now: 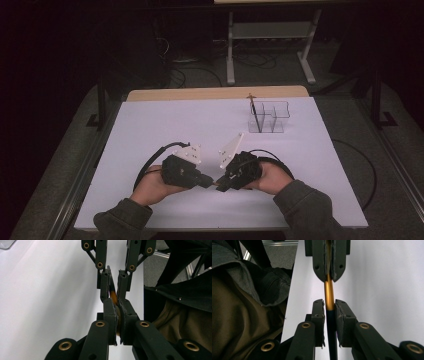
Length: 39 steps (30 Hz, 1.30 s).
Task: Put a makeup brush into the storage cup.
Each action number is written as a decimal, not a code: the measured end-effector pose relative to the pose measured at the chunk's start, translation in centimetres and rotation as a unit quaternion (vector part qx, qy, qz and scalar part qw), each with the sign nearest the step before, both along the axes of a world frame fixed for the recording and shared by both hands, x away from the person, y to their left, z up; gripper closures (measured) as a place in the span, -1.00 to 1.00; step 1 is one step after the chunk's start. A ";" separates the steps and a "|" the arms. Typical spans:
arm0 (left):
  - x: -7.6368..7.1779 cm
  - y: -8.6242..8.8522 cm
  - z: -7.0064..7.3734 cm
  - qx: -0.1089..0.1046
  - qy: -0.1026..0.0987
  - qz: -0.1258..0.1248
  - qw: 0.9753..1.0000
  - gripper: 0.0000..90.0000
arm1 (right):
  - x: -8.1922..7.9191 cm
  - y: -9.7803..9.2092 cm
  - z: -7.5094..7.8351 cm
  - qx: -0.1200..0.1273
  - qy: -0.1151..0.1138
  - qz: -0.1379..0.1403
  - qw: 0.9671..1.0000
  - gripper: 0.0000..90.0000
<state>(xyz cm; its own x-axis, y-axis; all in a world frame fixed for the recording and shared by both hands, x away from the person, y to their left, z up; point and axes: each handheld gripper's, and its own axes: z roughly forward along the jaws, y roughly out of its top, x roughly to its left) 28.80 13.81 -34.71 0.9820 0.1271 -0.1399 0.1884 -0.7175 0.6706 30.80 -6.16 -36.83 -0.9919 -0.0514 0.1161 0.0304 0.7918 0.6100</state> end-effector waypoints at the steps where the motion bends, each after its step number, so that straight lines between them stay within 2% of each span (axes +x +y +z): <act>1: 0.0 0.0 0.0 0.001 -0.001 0.001 1.000 0.89 | 0.0 0.0 0.1 -0.002 0.001 -0.001 1.000 0.69; 5: 0.0 -0.1 -0.1 0.009 -0.003 -0.002 1.000 0.89 | -0.1 0.0 0.3 0.001 -0.004 -0.001 1.000 0.72; 9: 0.0 -0.2 0.0 0.003 0.001 -0.001 1.000 0.90 | -0.2 0.2 0.3 -0.003 -0.005 0.004 1.000 0.81; 16: 0.0 0.0 0.1 -0.003 -0.001 0.002 1.000 0.89 | -0.1 0.3 0.2 -0.001 -0.004 0.011 1.000 0.85; 18: 0.1 0.1 0.3 -0.010 -0.004 0.005 1.000 0.79 | -0.1 0.2 0.3 -0.003 -0.003 0.008 1.000 0.85; 19: 0.1 0.3 0.4 -0.013 -0.002 0.012 1.000 0.63 | 0.0 0.1 0.3 -0.004 -0.004 0.005 1.000 0.85; 20: 0.1 0.4 0.4 -0.017 -0.001 0.015 1.000 0.58 | 0.1 -0.1 0.4 -0.004 -0.002 0.000 1.000 0.85; 24: 0.1 1.3 0.6 -0.025 -0.004 0.035 0.999 0.50 | 0.8 -0.9 0.6 0.007 -0.002 -0.012 1.000 0.85; 29: 0.2 2.7 0.3 -0.032 -0.001 0.051 0.998 0.48 | 1.6 -2.3 1.3 0.017 0.000 -0.041 0.999 0.85; 35: 0.1 4.2 -0.5 -0.035 0.001 0.077 0.996 0.42 | 2.6 -4.0 2.5 0.036 -0.007 -0.071 0.997 0.85; 37: 0.2 4.7 -0.7 -0.032 -0.006 0.081 0.996 0.40 | 2.9 -4.4 2.9 0.041 -0.008 -0.079 0.996 0.85; 39: 0.1 5.1 -1.0 -0.037 -0.004 0.088 0.995 0.39 | 3.2 -4.9 3.2 0.046 -0.008 -0.086 0.995 0.85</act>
<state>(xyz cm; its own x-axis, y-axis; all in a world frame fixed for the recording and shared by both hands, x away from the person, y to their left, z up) 28.89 18.91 -35.70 0.9464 0.2876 -0.1467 0.3011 -0.6222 0.7227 34.04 -11.06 -33.60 -0.9888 0.1094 0.1020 0.1496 0.7167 0.6811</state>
